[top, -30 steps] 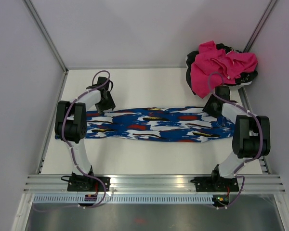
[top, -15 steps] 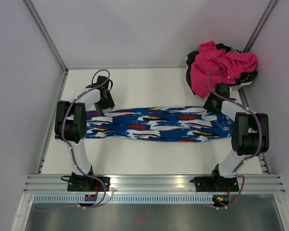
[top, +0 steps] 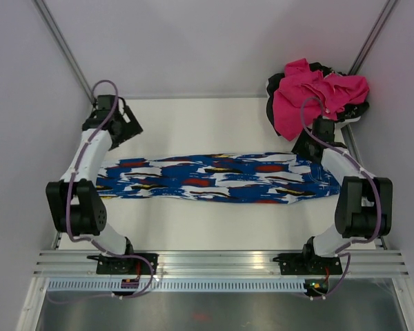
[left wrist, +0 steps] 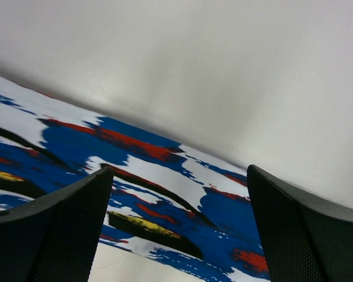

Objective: Fold and stack the trousers
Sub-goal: Fold the trousers

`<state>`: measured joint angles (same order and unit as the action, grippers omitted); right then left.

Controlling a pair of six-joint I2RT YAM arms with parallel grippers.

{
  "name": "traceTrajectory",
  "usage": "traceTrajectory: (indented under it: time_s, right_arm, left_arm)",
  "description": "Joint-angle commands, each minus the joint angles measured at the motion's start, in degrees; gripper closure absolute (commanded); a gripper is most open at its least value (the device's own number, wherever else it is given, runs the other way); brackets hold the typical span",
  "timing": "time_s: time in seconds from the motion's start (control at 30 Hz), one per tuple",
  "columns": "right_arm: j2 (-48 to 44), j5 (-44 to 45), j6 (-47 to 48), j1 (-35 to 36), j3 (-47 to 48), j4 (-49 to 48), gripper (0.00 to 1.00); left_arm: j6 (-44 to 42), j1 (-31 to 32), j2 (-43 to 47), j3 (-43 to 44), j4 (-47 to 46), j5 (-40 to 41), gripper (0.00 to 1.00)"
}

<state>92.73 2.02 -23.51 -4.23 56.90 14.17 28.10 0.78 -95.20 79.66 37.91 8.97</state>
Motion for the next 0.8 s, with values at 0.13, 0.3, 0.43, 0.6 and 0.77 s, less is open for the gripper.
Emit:
traceTrajectory:
  time_s: [0.13, 0.3, 0.43, 0.6, 0.77]
  right_arm:
    - [-13.35, -9.57, 0.39, 0.62, -2.58, 1.56, 0.39]
    - [-14.07, -11.69, -0.66, 2.20, -4.17, 2.09, 0.37]
    - [-11.97, -12.83, -1.81, 4.84, -4.00, 1.65, 0.36]
    - [-9.24, -13.89, -2.24, 8.18, -3.29, 1.91, 0.28]
    - [-7.65, -13.45, -2.07, 9.41, -2.24, 2.87, 0.24]
  left_arm:
    - [-8.66, -18.94, 7.76, -5.57, -0.57, -16.10, 0.04]
    - [-19.28, -22.83, 5.64, -5.30, 0.59, -12.48, 0.13]
    - [-23.34, -25.55, 6.69, -8.20, -2.67, -16.00, 0.12]
    - [-20.45, -37.67, 5.98, -10.64, -4.15, -30.45, 0.00]
    - [-24.21, -41.73, 8.10, -14.09, -7.68, -28.31, 0.00]
